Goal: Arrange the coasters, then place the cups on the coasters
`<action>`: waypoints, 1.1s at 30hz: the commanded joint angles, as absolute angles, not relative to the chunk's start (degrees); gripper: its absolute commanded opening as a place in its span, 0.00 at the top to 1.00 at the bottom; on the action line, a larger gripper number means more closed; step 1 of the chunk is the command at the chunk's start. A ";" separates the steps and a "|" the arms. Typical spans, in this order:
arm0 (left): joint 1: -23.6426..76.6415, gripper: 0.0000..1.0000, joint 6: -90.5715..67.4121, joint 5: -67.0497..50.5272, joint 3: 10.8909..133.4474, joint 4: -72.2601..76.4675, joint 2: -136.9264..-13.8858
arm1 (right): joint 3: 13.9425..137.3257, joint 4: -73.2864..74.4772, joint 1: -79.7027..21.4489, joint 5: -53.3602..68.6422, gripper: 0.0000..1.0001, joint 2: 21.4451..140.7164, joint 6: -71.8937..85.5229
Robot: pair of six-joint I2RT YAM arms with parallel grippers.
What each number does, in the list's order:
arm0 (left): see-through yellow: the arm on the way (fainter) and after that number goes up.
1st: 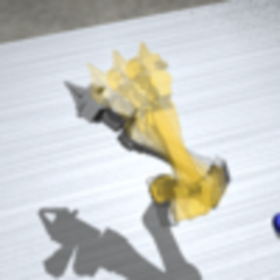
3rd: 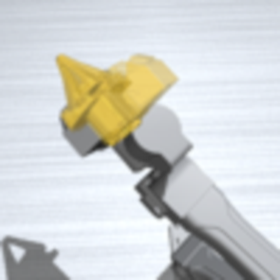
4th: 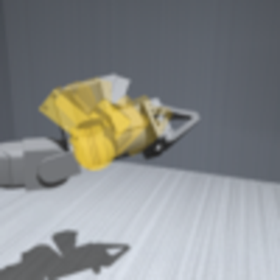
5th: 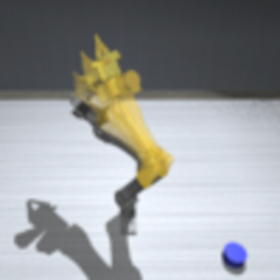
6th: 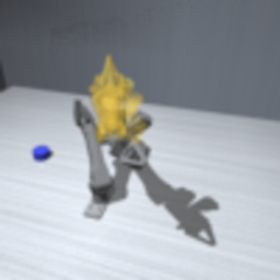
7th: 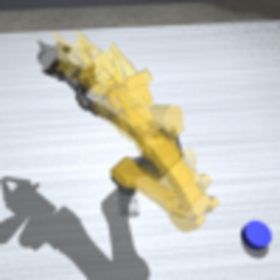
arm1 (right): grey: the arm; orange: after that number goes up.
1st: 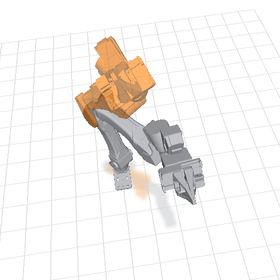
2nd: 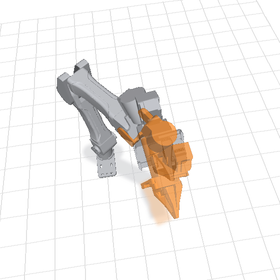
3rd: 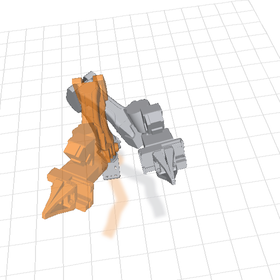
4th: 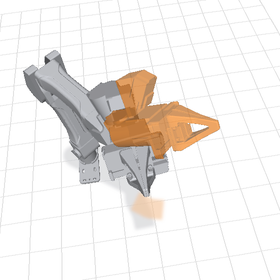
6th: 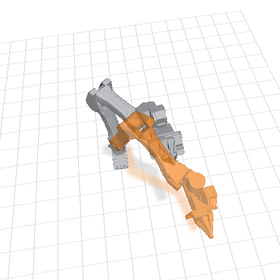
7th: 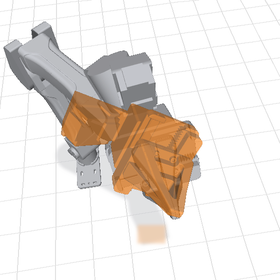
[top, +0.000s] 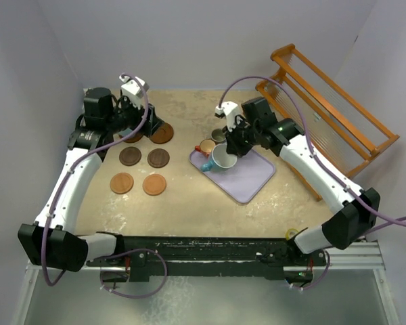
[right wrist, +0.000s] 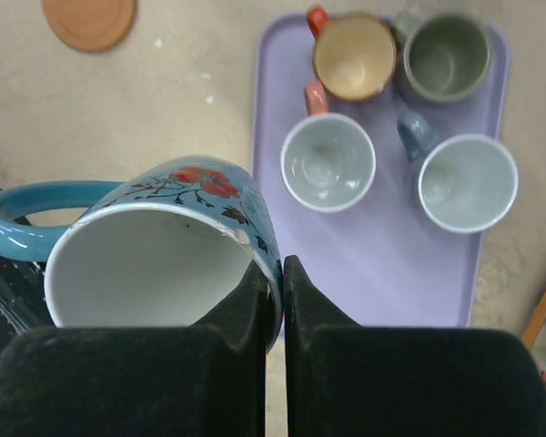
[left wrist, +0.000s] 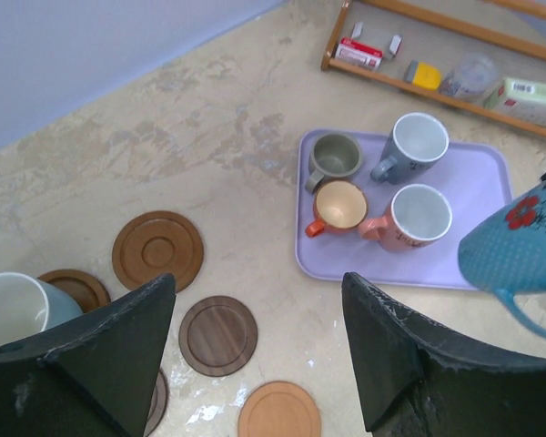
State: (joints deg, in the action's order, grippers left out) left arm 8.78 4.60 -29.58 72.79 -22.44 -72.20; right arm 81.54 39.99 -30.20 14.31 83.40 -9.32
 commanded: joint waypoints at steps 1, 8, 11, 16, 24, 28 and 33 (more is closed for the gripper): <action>9.42 0.28 2.10 -29.78 78.37 -25.01 -70.39 | 91.05 36.74 -33.73 9.50 1.00 85.74 -7.18; 10.74 0.27 -0.19 -30.23 83.66 -30.56 -71.64 | 101.30 36.07 -38.79 -0.49 1.00 91.69 -4.50; 12.41 0.27 -1.64 -29.93 84.27 -30.71 -71.75 | 104.38 36.03 -40.64 -4.26 1.00 93.58 -4.03; 17.82 0.27 -4.09 -24.73 84.59 -30.76 -72.61 | 108.89 36.56 -42.29 -8.51 1.00 96.84 -2.12; 21.63 0.28 -9.25 -19.76 83.11 -27.75 -76.62 | 112.02 36.20 -43.41 -12.94 1.00 99.26 2.39; 23.65 0.29 -10.35 -17.61 82.70 -26.17 -77.90 | 112.29 35.75 -43.79 -15.19 1.00 99.47 3.67; 24.54 0.33 -10.93 -16.61 83.11 -24.87 -79.37 | 112.25 35.66 -44.07 -16.97 1.00 99.77 5.29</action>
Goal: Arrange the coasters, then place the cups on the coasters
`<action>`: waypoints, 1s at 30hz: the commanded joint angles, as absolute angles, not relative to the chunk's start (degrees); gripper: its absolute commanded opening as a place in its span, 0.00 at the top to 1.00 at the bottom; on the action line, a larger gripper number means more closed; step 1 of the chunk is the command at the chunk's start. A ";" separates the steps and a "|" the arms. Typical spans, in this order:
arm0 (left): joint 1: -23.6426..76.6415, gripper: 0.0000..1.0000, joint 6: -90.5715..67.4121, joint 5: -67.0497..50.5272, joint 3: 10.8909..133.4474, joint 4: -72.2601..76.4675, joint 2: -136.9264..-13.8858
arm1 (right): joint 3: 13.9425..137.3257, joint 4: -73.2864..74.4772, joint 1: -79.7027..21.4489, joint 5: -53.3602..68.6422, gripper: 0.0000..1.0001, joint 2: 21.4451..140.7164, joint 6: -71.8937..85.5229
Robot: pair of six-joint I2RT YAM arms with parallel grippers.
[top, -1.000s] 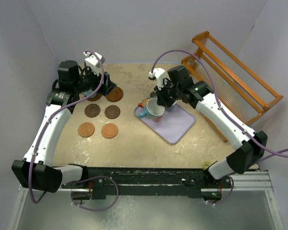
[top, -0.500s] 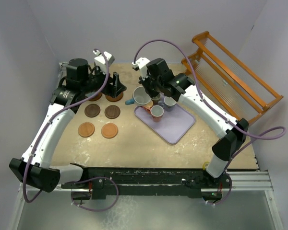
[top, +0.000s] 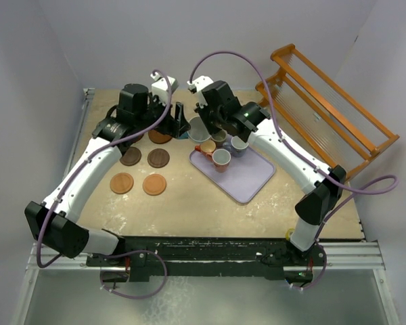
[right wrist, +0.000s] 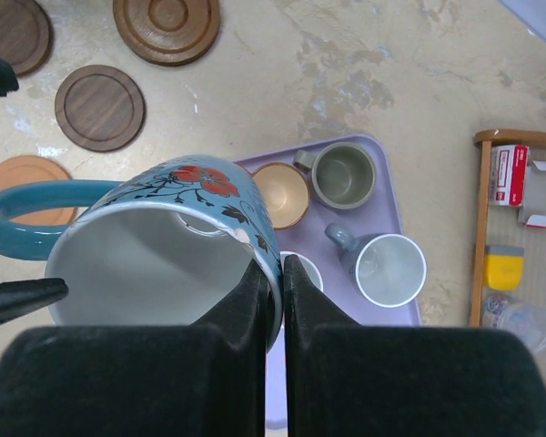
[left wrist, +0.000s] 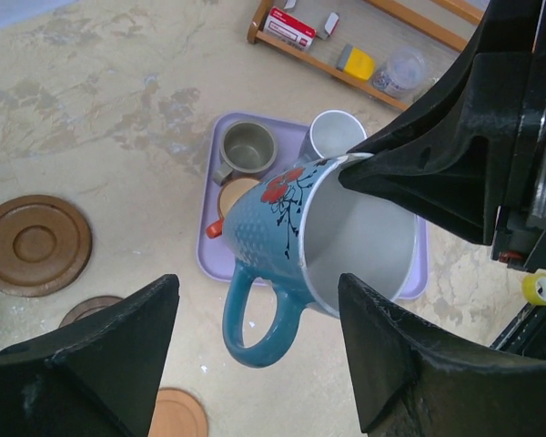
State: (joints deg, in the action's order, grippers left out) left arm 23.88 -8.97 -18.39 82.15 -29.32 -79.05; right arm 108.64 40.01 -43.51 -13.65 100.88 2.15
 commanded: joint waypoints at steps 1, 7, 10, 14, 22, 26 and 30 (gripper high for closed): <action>24.79 0.33 -11.10 -16.50 83.21 -24.72 -79.70 | 112.39 35.71 -44.16 -17.46 1.00 99.90 5.53; 25.87 0.38 -11.58 -14.63 83.99 -24.65 -82.04 | 113.22 35.34 -45.08 -19.43 1.00 100.34 6.90; 26.37 0.42 -11.72 -13.39 84.24 -23.92 -82.84 | 113.65 35.31 -45.75 -20.55 1.00 100.46 8.03; 27.08 0.50 -11.73 -12.15 84.41 -23.04 -83.62 | 113.64 35.19 -46.44 -21.00 1.00 100.21 9.49; 27.75 0.61 -10.88 -10.77 84.11 -23.29 -84.41 | 114.66 35.04 -47.47 -20.47 1.00 100.18 10.72; 27.86 0.70 -10.49 -11.09 84.00 -23.27 -84.64 | 116.25 35.29 -48.29 -20.46 1.00 100.75 10.76; 27.86 0.81 -9.71 -11.33 83.72 -23.08 -84.41 | 117.77 35.78 -48.51 -18.34 1.00 101.22 10.81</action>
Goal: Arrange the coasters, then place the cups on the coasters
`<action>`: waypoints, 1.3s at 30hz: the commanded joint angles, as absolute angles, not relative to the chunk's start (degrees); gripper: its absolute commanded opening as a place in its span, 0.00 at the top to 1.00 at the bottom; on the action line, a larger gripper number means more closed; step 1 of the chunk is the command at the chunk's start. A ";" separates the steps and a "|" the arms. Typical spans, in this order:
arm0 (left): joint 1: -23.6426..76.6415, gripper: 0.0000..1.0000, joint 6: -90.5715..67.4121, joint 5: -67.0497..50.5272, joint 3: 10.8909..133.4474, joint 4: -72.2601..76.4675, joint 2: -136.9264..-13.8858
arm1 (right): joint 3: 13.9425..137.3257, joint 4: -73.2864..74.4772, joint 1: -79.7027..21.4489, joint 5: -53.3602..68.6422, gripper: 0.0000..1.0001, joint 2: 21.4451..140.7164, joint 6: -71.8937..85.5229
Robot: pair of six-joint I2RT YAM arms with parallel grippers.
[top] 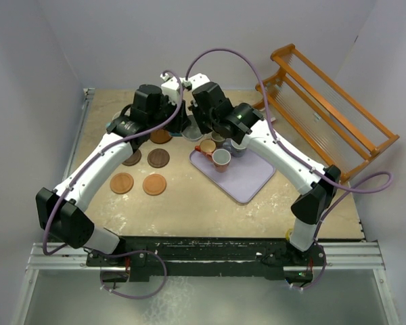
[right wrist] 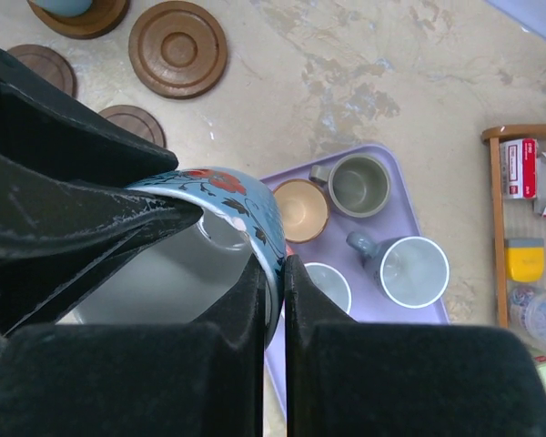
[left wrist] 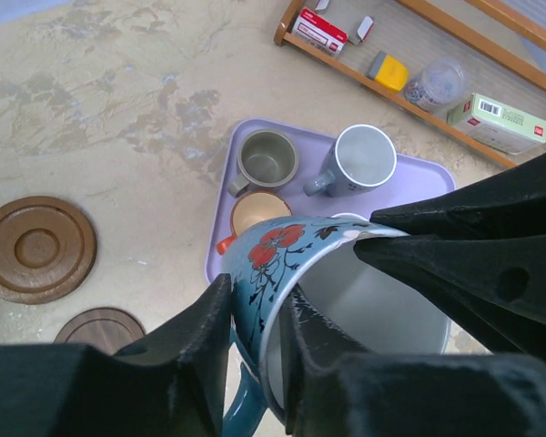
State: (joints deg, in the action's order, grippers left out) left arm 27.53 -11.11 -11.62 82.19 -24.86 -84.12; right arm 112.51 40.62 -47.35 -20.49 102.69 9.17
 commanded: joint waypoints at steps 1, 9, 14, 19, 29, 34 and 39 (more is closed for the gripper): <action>27.86 0.84 -9.52 -11.40 83.60 -23.04 -84.36 | 117.99 35.93 -48.52 -17.50 1.00 101.37 11.01; 27.86 0.97 -9.65 -12.79 82.86 -21.50 -82.86 | 118.30 36.51 -48.58 -10.05 1.00 101.90 11.79; 27.86 0.97 -9.27 -12.01 81.47 -20.37 -80.95 | 118.65 38.48 -48.52 -7.26 0.98 102.06 11.63; 27.77 0.97 -8.71 -10.77 80.24 -20.21 -79.55 | 117.92 38.06 -48.52 -7.16 0.82 101.31 10.49; 27.30 0.97 -8.13 -10.17 79.22 -19.78 -78.16 | 115.67 37.36 -48.50 -9.13 0.61 99.66 9.17; 26.44 0.97 -7.95 -10.10 78.33 -19.44 -77.27 | 113.96 36.72 -48.26 -10.83 0.50 98.37 8.40; 25.61 0.97 -7.82 -9.75 77.66 -19.14 -76.41 | 112.74 36.14 -47.66 -12.07 0.42 96.82 7.55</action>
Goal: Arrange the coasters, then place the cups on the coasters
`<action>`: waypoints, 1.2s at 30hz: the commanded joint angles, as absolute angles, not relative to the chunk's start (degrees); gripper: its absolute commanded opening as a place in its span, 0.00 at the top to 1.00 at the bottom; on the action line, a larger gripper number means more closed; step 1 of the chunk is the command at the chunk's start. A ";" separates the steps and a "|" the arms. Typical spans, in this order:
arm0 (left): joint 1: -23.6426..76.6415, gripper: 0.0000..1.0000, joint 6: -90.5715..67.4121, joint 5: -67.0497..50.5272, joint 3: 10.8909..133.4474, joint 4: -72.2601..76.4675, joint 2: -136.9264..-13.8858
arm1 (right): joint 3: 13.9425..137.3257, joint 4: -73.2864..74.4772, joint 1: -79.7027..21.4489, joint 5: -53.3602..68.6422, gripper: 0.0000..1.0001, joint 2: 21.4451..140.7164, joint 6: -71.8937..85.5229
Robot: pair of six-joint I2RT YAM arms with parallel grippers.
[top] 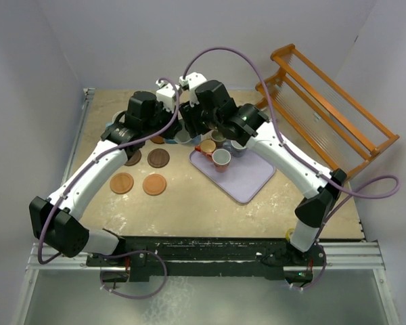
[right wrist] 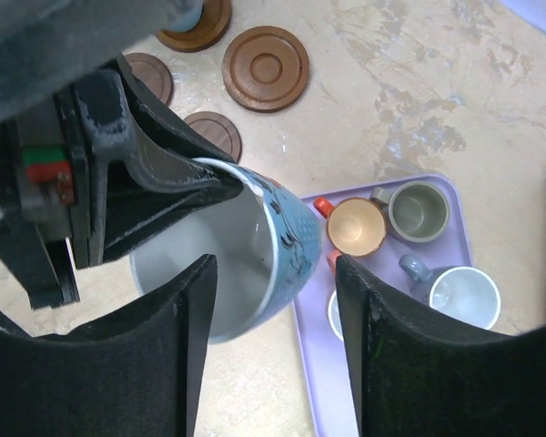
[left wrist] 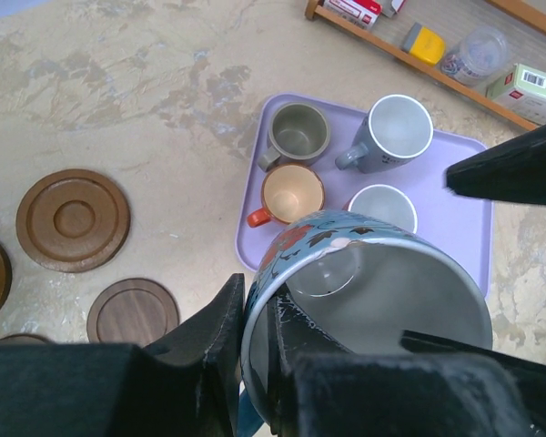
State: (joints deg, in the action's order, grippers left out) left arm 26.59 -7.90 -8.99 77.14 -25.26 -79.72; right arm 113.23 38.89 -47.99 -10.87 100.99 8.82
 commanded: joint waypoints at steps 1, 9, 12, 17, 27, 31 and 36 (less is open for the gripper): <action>25.44 0.97 -7.78 -9.71 77.44 -19.16 -76.29 | 112.54 36.14 -47.52 -12.20 0.40 96.52 7.34; 23.55 0.97 -7.16 -7.47 76.79 -19.44 -75.36 | 108.45 34.06 -46.79 -11.54 0.30 91.74 3.94; 22.64 0.97 -6.74 -5.74 76.82 -19.76 -75.28 | 105.73 32.62 -46.35 -12.04 0.25 88.99 2.14; 20.67 0.97 -6.15 -3.08 77.25 -20.78 -75.98 | 98.96 29.20 -45.26 -14.60 0.15 83.59 -1.42; 15.03 0.97 -4.46 -0.96 79.88 -22.17 -81.19 | 86.24 27.88 -35.46 -10.53 0.04 74.47 -4.06; 14.26 0.97 -3.60 0.15 81.12 -22.10 -84.09 | 80.63 28.30 -30.63 -7.74 0.01 70.90 -4.49; 13.50 0.97 -2.87 1.19 83.67 -22.17 -88.89 | 72.39 28.35 -26.70 -5.66 0.00 66.20 -7.38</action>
